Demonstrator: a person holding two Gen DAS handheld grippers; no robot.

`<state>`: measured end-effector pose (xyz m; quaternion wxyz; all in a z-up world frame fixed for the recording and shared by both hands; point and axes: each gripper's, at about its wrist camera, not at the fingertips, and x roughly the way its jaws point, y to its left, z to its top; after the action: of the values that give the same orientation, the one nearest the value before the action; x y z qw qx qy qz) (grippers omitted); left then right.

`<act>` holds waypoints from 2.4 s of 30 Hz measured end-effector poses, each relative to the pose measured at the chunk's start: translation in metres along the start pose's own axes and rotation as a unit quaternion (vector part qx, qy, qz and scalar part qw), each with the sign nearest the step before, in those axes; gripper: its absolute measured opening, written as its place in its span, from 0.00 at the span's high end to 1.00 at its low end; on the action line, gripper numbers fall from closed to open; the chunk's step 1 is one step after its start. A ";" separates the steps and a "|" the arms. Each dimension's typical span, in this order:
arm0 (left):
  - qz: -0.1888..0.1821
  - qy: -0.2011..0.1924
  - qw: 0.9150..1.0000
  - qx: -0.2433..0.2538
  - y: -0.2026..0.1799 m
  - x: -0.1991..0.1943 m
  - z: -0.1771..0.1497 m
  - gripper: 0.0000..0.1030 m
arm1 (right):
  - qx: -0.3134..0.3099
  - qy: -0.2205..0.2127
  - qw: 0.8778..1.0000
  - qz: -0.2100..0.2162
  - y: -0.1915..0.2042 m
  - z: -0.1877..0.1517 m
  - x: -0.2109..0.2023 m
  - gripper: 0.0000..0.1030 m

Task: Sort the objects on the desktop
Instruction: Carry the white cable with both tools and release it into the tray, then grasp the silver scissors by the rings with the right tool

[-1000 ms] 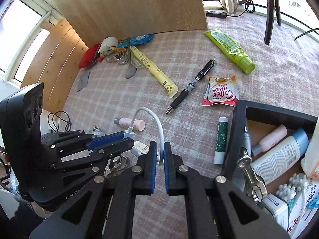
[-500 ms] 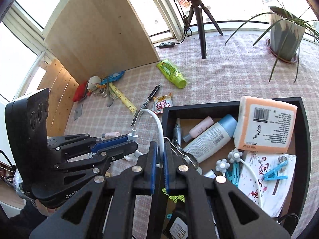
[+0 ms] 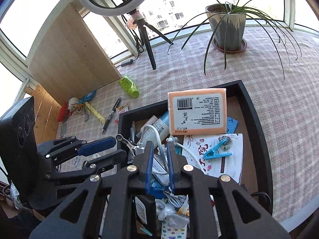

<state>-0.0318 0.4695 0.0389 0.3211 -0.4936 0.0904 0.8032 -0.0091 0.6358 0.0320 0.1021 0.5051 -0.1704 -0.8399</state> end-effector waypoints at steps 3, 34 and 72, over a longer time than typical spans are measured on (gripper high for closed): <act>0.003 -0.004 1.000 0.000 0.000 -0.005 -0.001 0.55 | 0.001 -0.010 1.000 -0.003 0.000 0.000 -0.006 0.48; 0.118 0.041 0.946 -0.298 0.216 -0.069 -0.200 0.55 | -0.147 0.136 0.974 0.106 0.172 -0.071 0.105 0.44; 0.036 0.034 0.961 -0.273 0.214 -0.017 -0.224 0.80 | 0.011 0.223 0.962 0.157 0.237 -0.119 0.244 0.69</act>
<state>0.0091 0.1924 -0.0942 0.1419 -0.5858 -0.1040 0.7911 -0.0182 0.3119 -0.1258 0.2624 0.6478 -0.2296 -0.6774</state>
